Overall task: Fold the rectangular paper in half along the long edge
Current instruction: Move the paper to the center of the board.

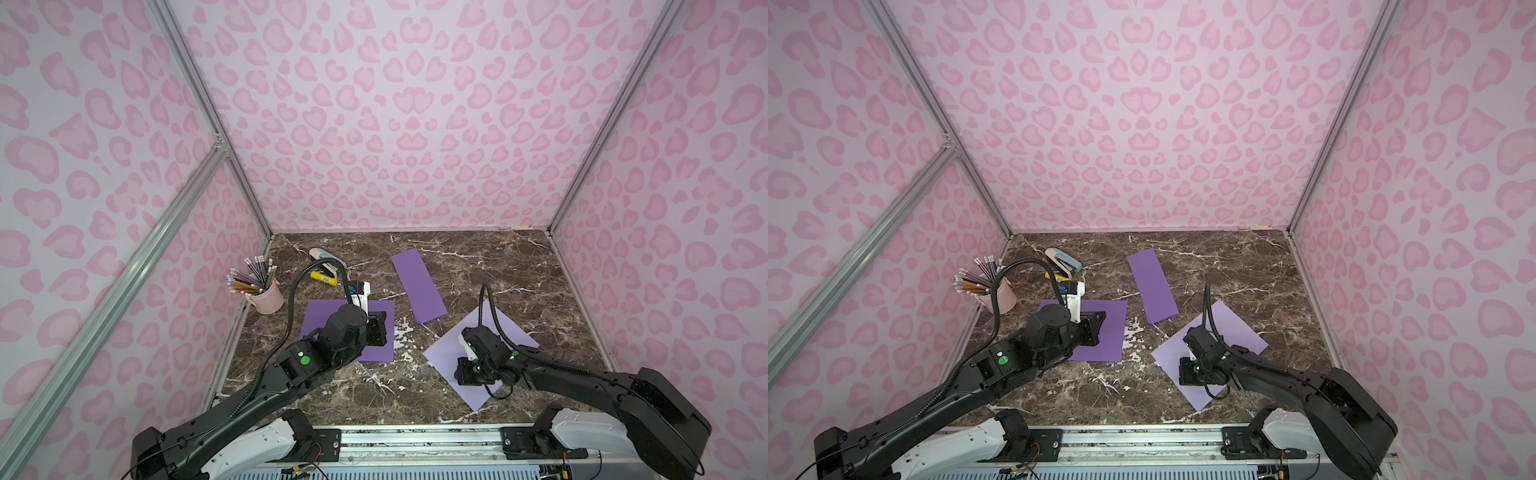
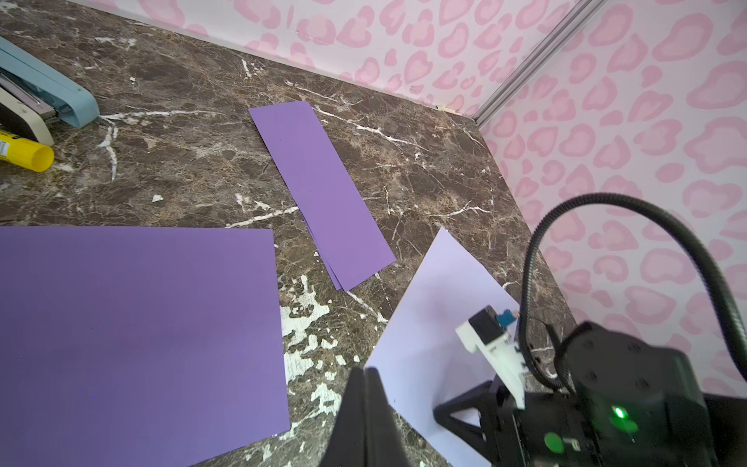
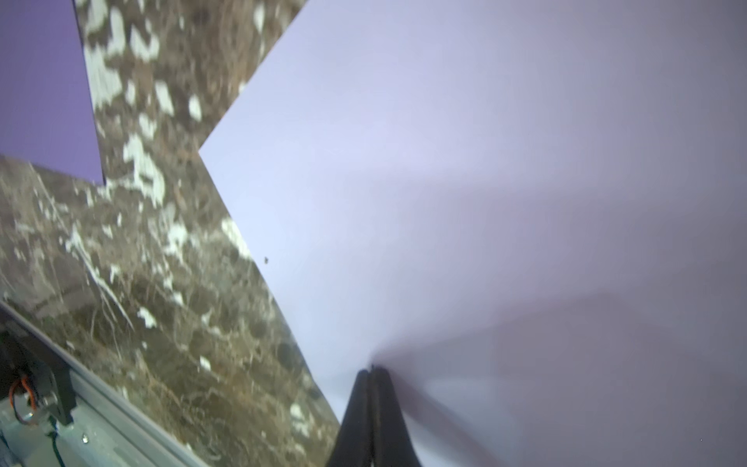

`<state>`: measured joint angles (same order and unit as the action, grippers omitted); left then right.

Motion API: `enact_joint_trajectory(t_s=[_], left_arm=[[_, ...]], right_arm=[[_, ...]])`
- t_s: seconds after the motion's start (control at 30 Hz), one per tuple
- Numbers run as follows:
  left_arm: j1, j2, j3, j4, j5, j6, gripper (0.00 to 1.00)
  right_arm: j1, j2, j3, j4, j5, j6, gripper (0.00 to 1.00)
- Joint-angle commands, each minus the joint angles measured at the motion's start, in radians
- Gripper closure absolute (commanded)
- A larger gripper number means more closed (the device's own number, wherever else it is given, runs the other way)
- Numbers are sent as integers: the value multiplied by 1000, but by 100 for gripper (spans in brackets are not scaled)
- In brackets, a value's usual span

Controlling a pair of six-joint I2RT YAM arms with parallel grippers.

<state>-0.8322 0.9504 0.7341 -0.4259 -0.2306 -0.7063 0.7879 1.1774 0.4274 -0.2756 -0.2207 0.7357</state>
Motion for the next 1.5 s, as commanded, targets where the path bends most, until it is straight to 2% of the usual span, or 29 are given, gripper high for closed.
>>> enact_joint_trajectory(t_s=[0.0,0.1,0.17,0.27,0.33,0.53,0.63,0.73,0.97,1.13,1.33,1.47], left_arm=[[1,27,8,66,39,16,96],[1,76,10,95,94,27,96],[-2,128,16,112,142,39,96],[-18,208,33,111,163,51,96],[-41,254,42,121,166,59,96],[-113,405,84,171,190,81,96],[-141,480,99,196,200,77,96],[-159,528,108,199,191,73,96],[-162,506,75,203,166,56,96],[-162,459,63,171,137,58,96],[-139,377,40,151,116,59,96],[-97,347,21,146,152,73,96]], right_arm=[[117,-61,-46,-6,-57,96,100],[164,-60,-13,-41,-38,68,100],[181,-85,43,-109,47,74,100],[149,-188,77,-174,168,142,100],[75,-258,64,-194,176,154,100],[-260,-373,-25,-261,109,149,100],[-389,-341,-56,-221,74,109,100],[-439,-241,-54,-139,49,63,100],[-441,27,30,-75,78,-12,100],[-414,198,57,37,-16,-110,100],[-226,330,155,-6,15,-265,100],[-97,403,182,-39,42,-295,100]])
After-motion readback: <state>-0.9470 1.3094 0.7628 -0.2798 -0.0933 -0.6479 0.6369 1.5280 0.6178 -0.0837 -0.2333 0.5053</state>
